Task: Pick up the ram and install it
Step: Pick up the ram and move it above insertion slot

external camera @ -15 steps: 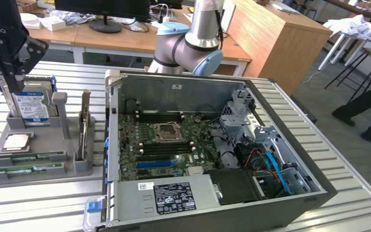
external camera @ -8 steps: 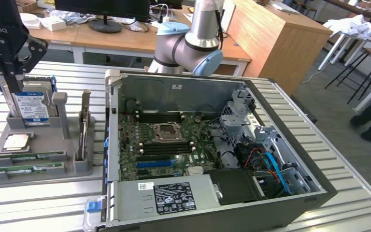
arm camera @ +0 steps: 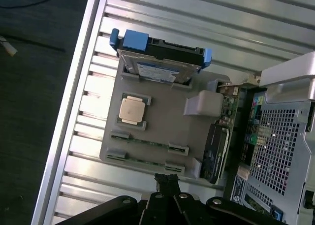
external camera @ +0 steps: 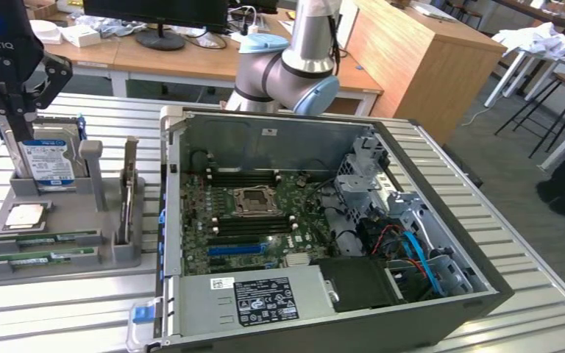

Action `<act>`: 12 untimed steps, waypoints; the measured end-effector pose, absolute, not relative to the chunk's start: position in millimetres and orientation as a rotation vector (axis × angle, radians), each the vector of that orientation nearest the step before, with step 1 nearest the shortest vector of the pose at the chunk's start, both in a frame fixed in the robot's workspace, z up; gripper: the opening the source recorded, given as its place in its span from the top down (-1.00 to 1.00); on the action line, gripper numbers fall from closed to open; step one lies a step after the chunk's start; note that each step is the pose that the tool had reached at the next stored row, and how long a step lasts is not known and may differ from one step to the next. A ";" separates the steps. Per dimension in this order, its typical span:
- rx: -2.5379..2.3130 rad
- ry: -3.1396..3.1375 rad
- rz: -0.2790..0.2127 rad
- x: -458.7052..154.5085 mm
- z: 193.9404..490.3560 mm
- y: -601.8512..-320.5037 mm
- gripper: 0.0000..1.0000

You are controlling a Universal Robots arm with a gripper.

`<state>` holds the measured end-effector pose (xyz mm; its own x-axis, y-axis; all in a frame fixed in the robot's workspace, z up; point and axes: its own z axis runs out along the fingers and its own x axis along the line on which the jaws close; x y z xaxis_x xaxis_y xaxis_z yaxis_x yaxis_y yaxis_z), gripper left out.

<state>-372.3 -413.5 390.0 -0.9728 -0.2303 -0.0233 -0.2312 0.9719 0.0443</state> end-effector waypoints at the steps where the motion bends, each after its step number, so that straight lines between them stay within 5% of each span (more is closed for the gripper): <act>1: -0.389 3.099 0.073 -372.3 390.0 -413.5 0.80; 12: -0.664 3.056 0.075 -372.3 389.6 -413.5 0.80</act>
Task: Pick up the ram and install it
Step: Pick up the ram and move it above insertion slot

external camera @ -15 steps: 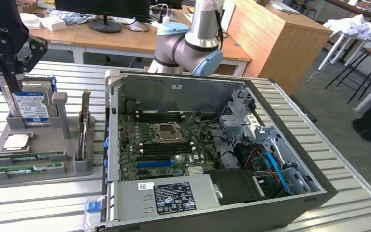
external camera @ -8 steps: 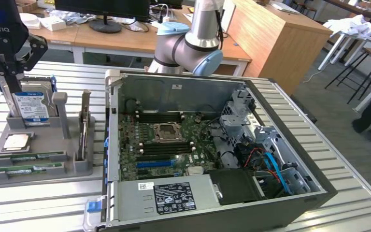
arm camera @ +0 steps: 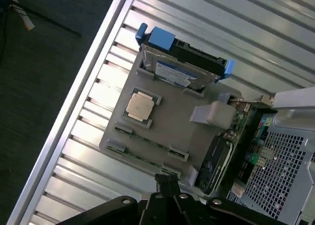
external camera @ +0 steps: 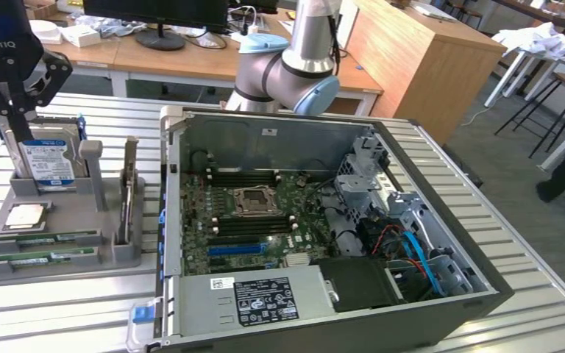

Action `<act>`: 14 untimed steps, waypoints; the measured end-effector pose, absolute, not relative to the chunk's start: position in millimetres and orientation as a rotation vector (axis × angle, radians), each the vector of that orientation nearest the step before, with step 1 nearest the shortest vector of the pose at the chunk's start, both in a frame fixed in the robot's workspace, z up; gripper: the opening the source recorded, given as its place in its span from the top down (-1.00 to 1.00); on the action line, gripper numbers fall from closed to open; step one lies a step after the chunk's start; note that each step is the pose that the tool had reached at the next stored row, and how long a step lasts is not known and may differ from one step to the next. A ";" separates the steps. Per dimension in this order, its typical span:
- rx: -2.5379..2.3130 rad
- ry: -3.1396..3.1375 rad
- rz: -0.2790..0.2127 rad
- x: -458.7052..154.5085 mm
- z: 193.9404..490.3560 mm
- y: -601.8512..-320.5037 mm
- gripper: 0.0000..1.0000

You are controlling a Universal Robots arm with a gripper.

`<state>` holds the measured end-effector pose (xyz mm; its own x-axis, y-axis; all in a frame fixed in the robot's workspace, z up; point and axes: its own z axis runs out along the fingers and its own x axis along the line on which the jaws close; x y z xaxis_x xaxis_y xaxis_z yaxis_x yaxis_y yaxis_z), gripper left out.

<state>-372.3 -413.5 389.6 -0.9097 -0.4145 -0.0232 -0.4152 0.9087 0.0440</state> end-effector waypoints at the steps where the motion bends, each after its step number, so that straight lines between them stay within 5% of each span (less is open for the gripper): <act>1: -0.688 3.051 0.075 -372.3 389.6 -413.5 0.80; 14: -0.974 2.977 0.076 -372.3 389.1 -413.5 0.80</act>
